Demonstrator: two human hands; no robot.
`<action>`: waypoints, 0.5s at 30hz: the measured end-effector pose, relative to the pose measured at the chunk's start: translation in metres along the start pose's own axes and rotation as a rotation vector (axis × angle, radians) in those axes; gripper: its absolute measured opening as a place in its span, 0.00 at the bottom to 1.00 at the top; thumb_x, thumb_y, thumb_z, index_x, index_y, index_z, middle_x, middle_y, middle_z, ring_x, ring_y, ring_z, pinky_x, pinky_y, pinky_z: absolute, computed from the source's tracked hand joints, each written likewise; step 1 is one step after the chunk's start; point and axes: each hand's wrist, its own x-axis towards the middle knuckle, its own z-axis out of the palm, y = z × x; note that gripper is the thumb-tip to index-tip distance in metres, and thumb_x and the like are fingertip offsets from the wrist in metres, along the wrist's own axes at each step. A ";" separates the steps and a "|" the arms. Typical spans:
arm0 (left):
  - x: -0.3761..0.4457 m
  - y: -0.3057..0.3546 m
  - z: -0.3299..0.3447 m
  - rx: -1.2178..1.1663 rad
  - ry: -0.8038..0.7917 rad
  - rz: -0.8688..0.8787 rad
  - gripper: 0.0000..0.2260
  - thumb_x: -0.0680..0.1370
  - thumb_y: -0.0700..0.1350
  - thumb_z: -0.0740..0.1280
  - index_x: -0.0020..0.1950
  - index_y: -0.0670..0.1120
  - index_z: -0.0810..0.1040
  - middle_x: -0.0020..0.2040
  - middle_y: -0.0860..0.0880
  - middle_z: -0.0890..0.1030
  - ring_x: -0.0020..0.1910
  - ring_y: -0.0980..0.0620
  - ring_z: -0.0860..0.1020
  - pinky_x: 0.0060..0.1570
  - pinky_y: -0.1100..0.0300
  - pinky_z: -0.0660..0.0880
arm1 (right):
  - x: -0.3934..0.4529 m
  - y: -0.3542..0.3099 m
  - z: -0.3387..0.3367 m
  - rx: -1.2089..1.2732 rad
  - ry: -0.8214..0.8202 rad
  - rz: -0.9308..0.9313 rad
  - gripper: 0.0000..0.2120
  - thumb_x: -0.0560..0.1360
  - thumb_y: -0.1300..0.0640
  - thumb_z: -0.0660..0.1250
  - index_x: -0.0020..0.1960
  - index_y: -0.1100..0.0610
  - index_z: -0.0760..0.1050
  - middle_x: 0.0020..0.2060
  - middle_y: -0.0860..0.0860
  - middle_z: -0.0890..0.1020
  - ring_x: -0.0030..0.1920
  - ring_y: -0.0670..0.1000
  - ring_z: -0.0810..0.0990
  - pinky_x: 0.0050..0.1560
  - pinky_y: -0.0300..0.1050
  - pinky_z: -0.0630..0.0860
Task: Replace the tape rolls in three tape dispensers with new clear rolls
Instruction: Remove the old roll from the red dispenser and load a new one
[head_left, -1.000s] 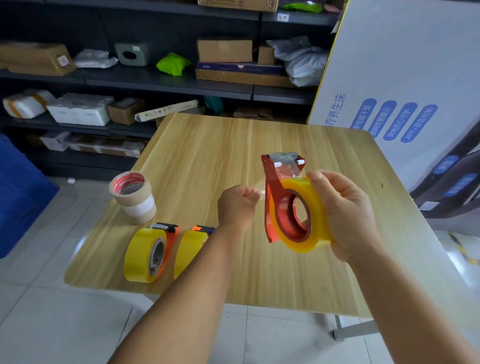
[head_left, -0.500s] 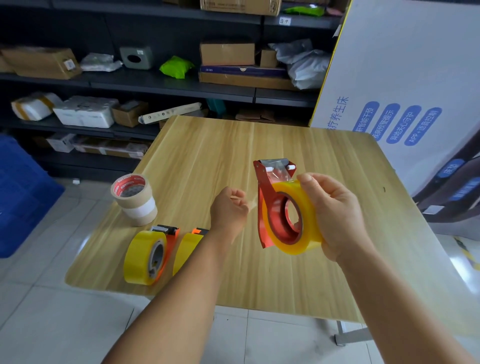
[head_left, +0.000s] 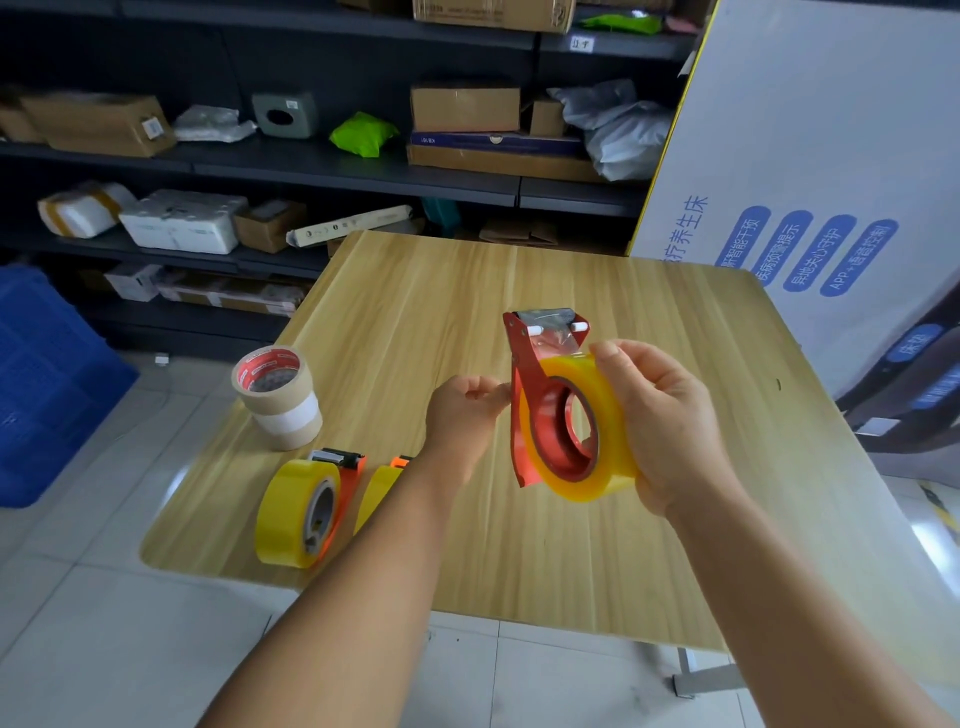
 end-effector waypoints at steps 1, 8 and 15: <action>0.001 -0.002 0.001 -0.016 0.034 -0.019 0.07 0.72 0.45 0.72 0.46 0.43 0.78 0.38 0.49 0.78 0.35 0.53 0.74 0.38 0.61 0.71 | 0.000 0.000 0.000 -0.001 0.003 0.000 0.07 0.74 0.48 0.70 0.45 0.50 0.81 0.32 0.46 0.83 0.30 0.46 0.81 0.29 0.41 0.77; -0.006 -0.027 0.005 -0.029 0.115 -0.094 0.10 0.72 0.33 0.66 0.38 0.48 0.74 0.35 0.51 0.78 0.34 0.54 0.75 0.34 0.66 0.71 | 0.002 0.011 0.001 -0.011 0.051 0.037 0.06 0.73 0.47 0.70 0.42 0.48 0.82 0.32 0.45 0.83 0.30 0.44 0.81 0.29 0.40 0.76; -0.036 -0.061 0.009 -0.162 0.061 -0.041 0.11 0.71 0.29 0.65 0.40 0.46 0.73 0.38 0.49 0.82 0.35 0.56 0.78 0.32 0.71 0.73 | 0.002 0.030 0.004 -0.049 0.093 0.155 0.07 0.72 0.44 0.70 0.42 0.47 0.82 0.38 0.48 0.84 0.40 0.52 0.83 0.40 0.50 0.82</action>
